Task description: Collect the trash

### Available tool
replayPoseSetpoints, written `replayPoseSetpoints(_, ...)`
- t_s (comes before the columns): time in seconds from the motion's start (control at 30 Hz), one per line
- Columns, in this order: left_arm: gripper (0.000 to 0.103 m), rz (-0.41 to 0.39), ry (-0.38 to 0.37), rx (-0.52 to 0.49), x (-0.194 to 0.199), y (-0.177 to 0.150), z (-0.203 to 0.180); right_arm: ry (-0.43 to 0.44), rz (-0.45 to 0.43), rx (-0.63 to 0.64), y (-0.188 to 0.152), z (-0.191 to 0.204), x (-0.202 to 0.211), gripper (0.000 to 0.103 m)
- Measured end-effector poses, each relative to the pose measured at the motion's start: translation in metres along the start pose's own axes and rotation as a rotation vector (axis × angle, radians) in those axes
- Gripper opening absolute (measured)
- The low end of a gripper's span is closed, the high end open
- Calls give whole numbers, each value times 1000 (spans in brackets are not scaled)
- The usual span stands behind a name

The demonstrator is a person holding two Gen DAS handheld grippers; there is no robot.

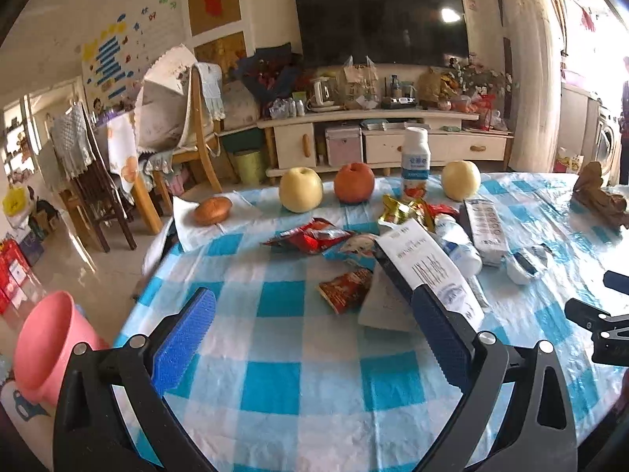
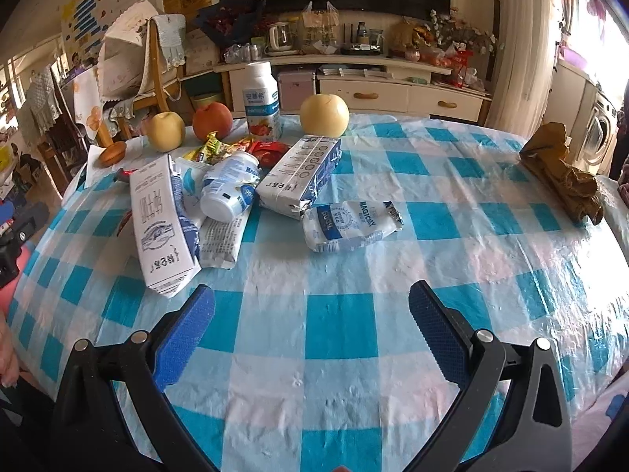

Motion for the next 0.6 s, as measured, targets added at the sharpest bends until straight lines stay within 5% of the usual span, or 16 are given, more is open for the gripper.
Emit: replayPoseSetpoints(0.6, 98, 33, -17, 21, 2, -7, 1, 27, -21, 39, 8, 22, 11, 100)
Point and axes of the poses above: each gripper's, at about its wrist camera, not at the fingertips, and x roughly against the way its jaws point, z to its left, y to its top, the point moved 7 cm from there along -x, roughly the way its jaws point, and after that the axes turned 2 degrees about -x, right-handed, at the moved point
